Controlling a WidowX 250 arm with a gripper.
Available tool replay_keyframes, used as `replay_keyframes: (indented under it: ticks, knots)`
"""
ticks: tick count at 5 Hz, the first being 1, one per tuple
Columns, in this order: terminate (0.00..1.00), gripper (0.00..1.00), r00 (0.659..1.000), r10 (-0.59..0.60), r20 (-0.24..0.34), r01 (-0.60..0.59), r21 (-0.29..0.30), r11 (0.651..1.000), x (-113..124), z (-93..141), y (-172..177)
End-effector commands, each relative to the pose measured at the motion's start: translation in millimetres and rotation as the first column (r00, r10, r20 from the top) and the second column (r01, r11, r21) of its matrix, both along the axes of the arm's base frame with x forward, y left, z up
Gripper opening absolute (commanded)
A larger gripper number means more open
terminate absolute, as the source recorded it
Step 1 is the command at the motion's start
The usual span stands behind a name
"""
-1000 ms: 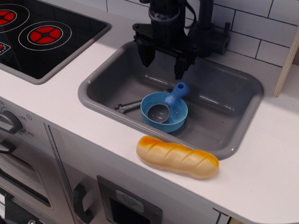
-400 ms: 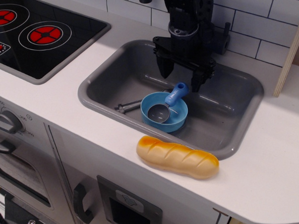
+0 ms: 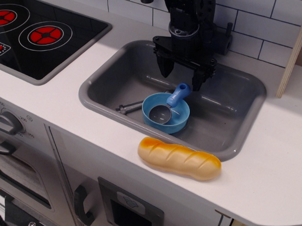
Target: Take spoon out of bowl sink
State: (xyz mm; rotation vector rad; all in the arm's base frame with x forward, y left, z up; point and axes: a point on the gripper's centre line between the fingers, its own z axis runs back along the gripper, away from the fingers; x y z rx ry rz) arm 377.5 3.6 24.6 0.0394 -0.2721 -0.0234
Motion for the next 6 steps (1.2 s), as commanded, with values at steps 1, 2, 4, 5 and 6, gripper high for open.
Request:
replay_keyframes:
  ticks: [1,2,4,5,6]
  knots:
    - [0.0,1.0,1.0,-0.001,0.005,0.001,-0.01,1.0,3,2,-5]
    - [0.0,1.0,1.0,-0.001,0.01,0.001,-0.002,1.0,2,-2,-7]
    - [0.0,0.0,1.0,-0.003,0.001,0.003,-0.015,1.0,2,0,-7]
    - [0.0,0.0,1.0,0.0,0.004,0.0,-0.018,1.0,1,-1,-6]
    - [0.0,0.0,1.0,-0.014,0.01,0.014,-0.028,1.0,-1,8,-4]
